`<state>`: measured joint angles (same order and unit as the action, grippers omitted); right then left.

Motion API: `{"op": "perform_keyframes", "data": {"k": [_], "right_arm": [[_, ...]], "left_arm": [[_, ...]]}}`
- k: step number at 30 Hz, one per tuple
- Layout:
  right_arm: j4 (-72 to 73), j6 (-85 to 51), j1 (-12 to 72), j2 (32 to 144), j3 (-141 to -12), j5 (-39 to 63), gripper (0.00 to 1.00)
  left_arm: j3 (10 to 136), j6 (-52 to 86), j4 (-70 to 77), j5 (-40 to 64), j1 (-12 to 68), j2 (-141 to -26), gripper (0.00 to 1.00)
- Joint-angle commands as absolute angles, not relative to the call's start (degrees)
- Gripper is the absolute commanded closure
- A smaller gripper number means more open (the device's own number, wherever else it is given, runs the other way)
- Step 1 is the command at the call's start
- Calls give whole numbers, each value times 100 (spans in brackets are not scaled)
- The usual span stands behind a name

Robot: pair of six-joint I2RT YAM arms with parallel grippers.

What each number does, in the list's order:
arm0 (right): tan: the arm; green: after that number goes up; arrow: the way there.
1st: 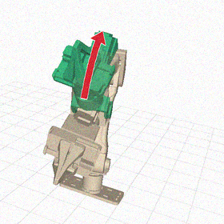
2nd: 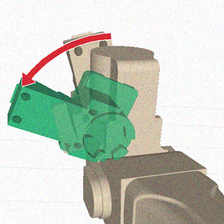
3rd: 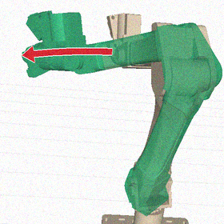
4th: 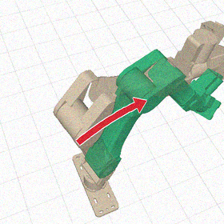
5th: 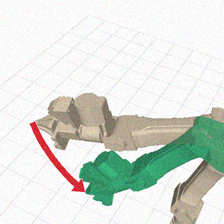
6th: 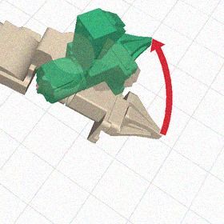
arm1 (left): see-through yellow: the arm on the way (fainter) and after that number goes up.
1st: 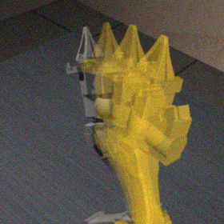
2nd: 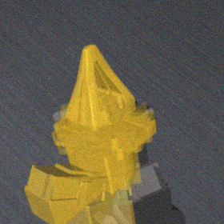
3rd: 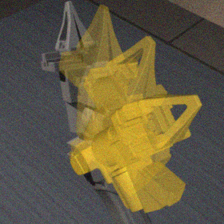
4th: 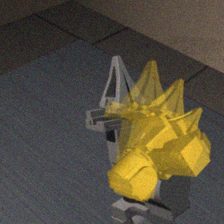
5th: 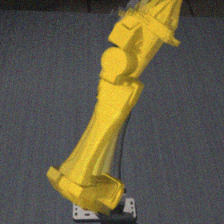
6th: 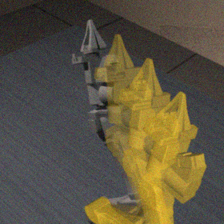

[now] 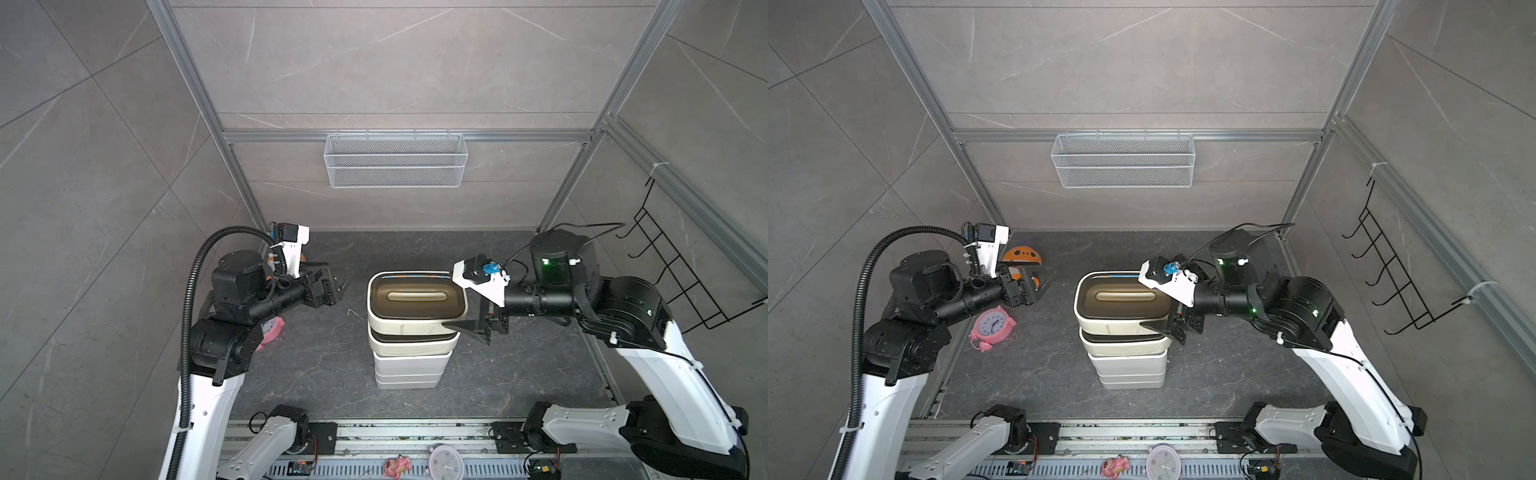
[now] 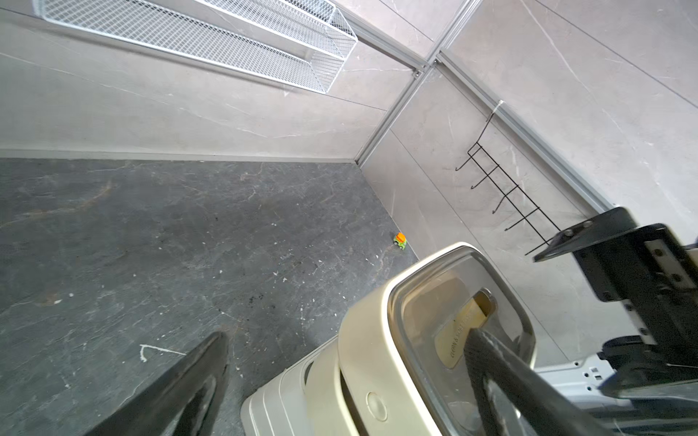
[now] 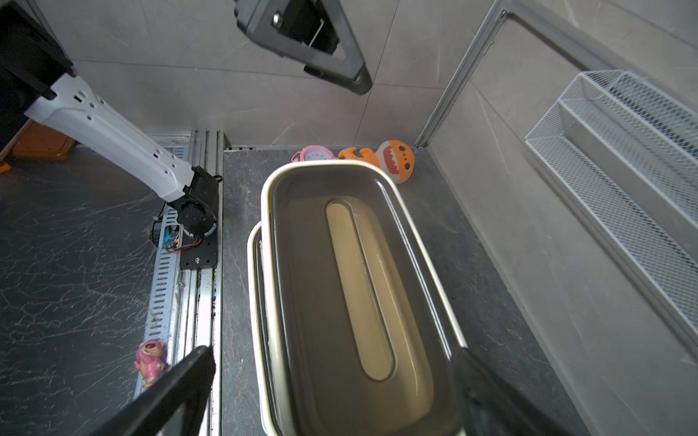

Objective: Stack the tissue boxes
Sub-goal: Place the tissue box at the tissue box, then reset both arms

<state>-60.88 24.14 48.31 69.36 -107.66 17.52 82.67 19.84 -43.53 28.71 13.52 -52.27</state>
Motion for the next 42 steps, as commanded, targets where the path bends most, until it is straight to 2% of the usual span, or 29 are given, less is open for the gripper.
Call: {"op": "perform_keyframes", "data": {"k": [1, 4, 8, 12, 18, 24, 28, 34, 37, 39, 42], "right_arm": [[-5620, 1879, 4796, 6803, -10917, 1018, 0], [-5494, 1287, 4302, 7043, -11072, 84, 0], [-4832, 356, 2591, 6962, -10755, 957, 0], [-4638, -292, 1726, 7009, -10546, 866, 0], [-4023, -933, 714, 6726, -9297, 1001, 0], [-3486, -1444, -81, 6431, -8164, 1399, 0], [-3228, -1462, -448, 6368, -7549, 1164, 0], [-2604, -1589, -872, 6562, -6383, 1168, 0], [-1963, -1356, -872, 6561, -5568, 505, 0], [-1092, -1145, -878, 6500, -4785, 318, 0], [344, -949, -879, 6586, -3733, 403, 0]], "left_arm": [[8438, 1549, -4842, 2034, 1353, -5118, 0], [8565, 1259, -5318, 901, 1350, -5095, 0], [8450, 1010, -5777, -395, 1345, -5253, 0], [7996, 1038, -5851, -1052, 1347, -5282, 0], [7065, 1084, -5802, -2128, 1214, -5010, 0], [5845, 1301, -5231, -2277, 986, -4484, 0], [5136, 1241, -4757, -2670, 892, -4151, 0], [4679, 948, -4127, -2814, 620, -3829, 0], [4068, 1119, -3351, -2250, 589, -3626, 0], [3357, 1305, -2300, -1837, 589, -3509, 0], [2431, 1373, -959, -2107, 589, -3692, 0]]}}
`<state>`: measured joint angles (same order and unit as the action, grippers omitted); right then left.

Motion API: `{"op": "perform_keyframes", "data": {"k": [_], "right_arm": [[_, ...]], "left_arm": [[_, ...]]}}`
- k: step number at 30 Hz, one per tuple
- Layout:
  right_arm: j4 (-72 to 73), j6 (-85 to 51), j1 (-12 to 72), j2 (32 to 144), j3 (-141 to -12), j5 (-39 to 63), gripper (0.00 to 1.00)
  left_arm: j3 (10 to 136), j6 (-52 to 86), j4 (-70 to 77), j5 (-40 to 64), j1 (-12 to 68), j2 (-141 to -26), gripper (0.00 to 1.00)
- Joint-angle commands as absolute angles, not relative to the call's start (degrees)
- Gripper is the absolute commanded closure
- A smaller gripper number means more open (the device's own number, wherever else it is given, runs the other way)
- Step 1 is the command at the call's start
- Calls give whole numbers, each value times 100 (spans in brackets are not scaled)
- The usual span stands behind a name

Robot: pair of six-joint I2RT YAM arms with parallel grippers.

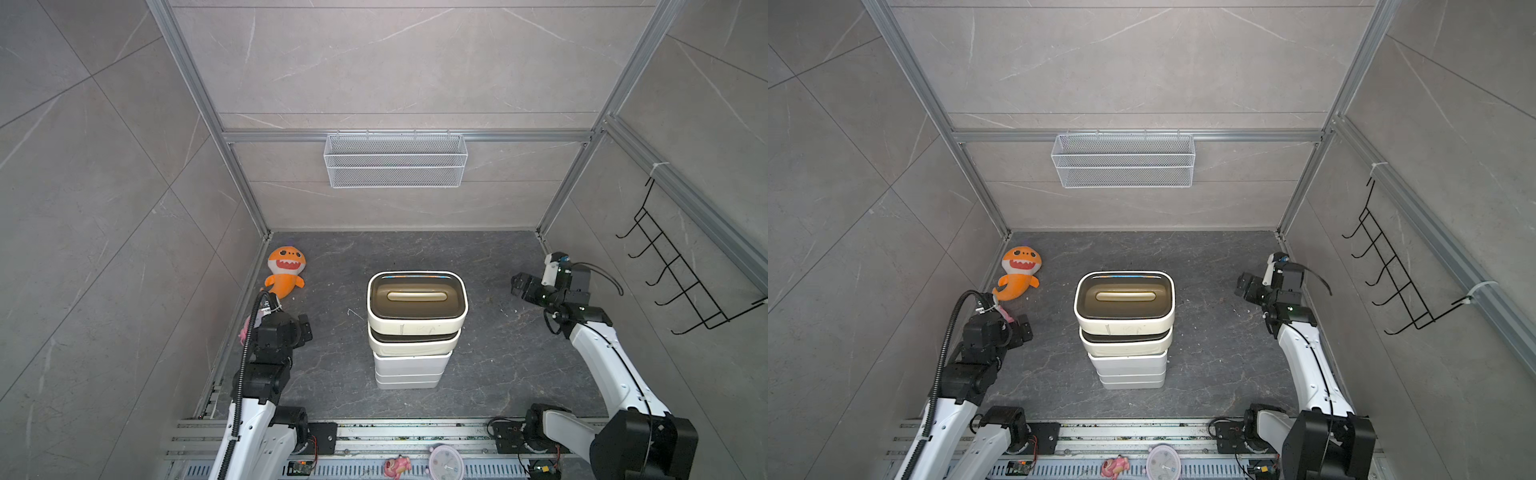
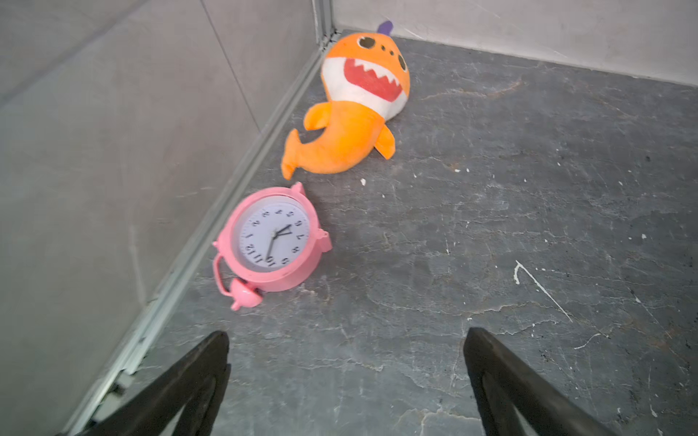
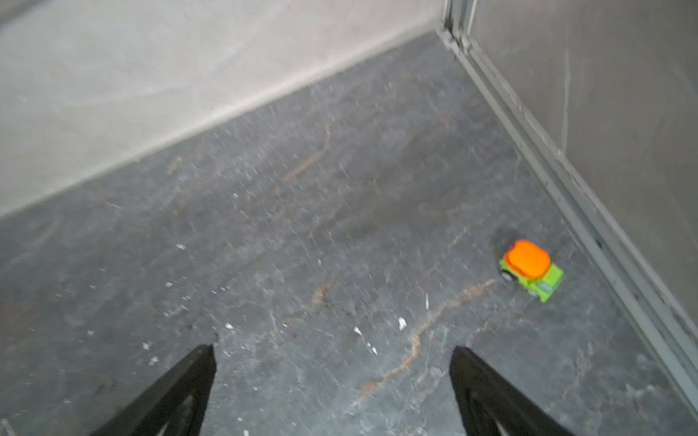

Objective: Stack the tissue boxes
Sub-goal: Reset both arms

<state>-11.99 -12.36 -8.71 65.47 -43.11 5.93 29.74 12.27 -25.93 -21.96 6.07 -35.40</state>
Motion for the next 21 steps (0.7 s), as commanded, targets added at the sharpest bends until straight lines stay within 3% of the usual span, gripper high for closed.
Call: {"op": "perform_keyframes", "data": {"k": [1, 10, 16, 19, 21], "right_arm": [[690, -898, -879, 6703, -3522, 448, 1], [3570, -1012, -679, 8317, -2675, 254, 0], [3836, -29, 432, 8453, -2633, -535, 0], [4866, 17, 481, 8401, -2058, -525, 0], [4665, -5, 494, 8406, -2138, -558, 0]], "left_arm": [[2239, 1292, -570, -2174, 588, -3805, 0], [1082, 425, 2524, -2138, 598, -5132, 0], [849, -281, 4148, -1830, 603, -5907, 0], [1107, -351, 4313, -1601, 602, -6463, 0], [1229, -340, 4673, -1456, 605, -6890, 0]]}}
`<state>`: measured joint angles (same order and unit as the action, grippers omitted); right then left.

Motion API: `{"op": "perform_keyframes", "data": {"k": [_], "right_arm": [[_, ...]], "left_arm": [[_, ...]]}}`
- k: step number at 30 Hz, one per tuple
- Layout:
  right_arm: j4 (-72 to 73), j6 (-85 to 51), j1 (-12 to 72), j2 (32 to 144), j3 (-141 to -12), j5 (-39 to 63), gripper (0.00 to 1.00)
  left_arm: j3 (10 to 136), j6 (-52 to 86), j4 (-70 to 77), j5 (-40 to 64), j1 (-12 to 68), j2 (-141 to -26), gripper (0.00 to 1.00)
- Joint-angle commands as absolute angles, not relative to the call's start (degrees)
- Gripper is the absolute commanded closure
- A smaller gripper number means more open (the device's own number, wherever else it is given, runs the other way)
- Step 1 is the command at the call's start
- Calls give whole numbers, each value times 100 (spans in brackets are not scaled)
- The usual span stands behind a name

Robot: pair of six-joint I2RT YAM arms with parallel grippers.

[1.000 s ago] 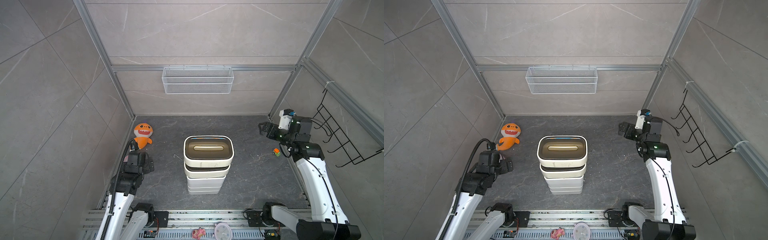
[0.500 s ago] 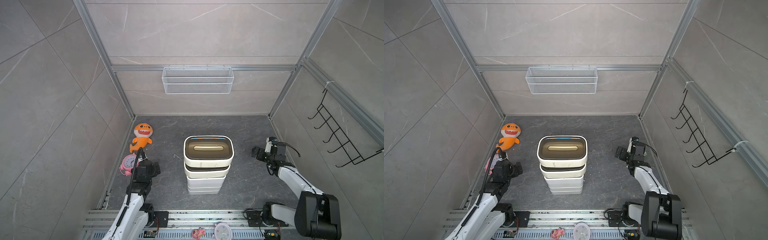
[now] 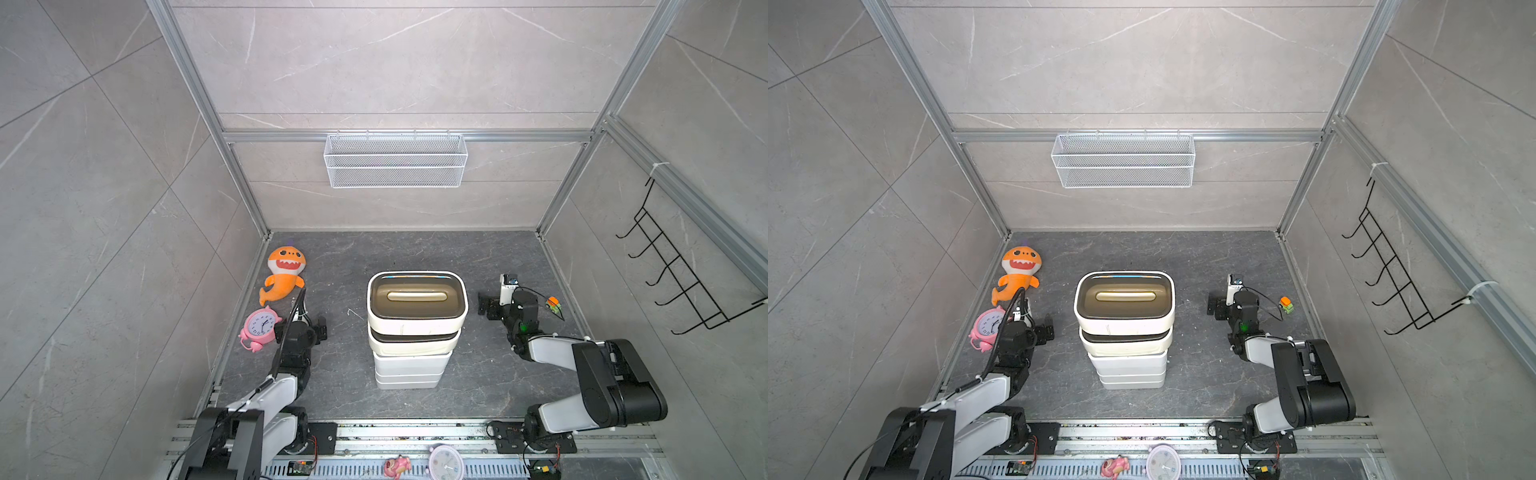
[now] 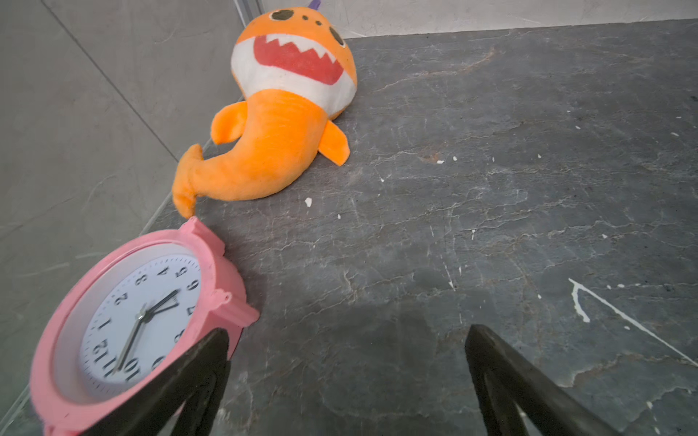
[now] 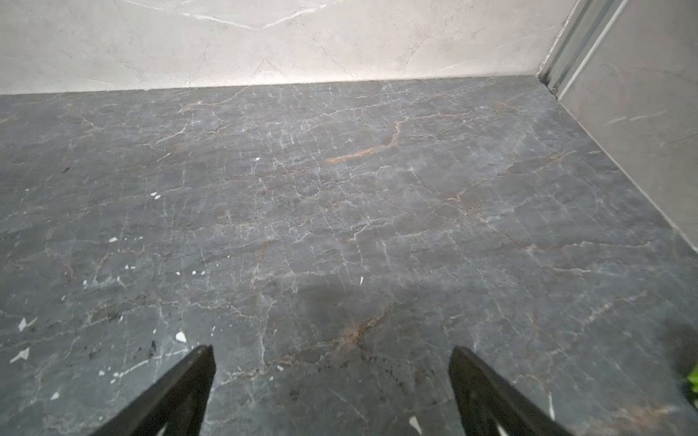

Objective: Stack the tissue boxes
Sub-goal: Reset both arms

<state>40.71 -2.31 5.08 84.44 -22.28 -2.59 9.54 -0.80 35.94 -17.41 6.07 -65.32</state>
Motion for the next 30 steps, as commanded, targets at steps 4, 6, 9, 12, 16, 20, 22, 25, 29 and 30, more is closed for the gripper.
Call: {"op": "perform_keyframes", "data": {"k": [4, 6, 9, 12, 16, 20, 22, 25, 29, 30], "right_arm": [[5932, -130, 421, 8794, -1754, -679, 0], [5216, -216, 401, 8567, -1876, -743, 0], [5319, -199, 374, 8693, -1932, -702, 0], [5307, -193, 379, 8713, -1968, -702, 0], [5198, -200, 383, 8657, -1972, -701, 1], [5222, -179, 377, 8659, -1963, -680, 1], [5182, -192, 379, 8666, -1994, -669, 1], [5139, -203, 363, 8701, -2030, -645, 1], [5142, -202, 361, 8692, -2033, -632, 1], [5183, -190, 362, 8676, -1996, -618, 1]], "left_arm": [[1248, -537, 5658, -1349, 597, -7767, 0], [1264, -603, 6338, -1449, 597, -8354, 0], [1358, -360, 6051, -1390, 423, -8356, 0], [1766, -219, 5629, -1178, 198, -8671, 0], [1955, 0, 5099, -1202, 41, -8591, 0], [1959, 16, 5033, -1200, 37, -8569, 0], [1955, 2, 5087, -1204, 35, -8591, 0], [1955, 8, 5066, -1202, 35, -8583, 0], [1953, 2, 5062, -1198, 33, -8587, 0], [1953, 1, 5064, -1200, 35, -8587, 0]]}}
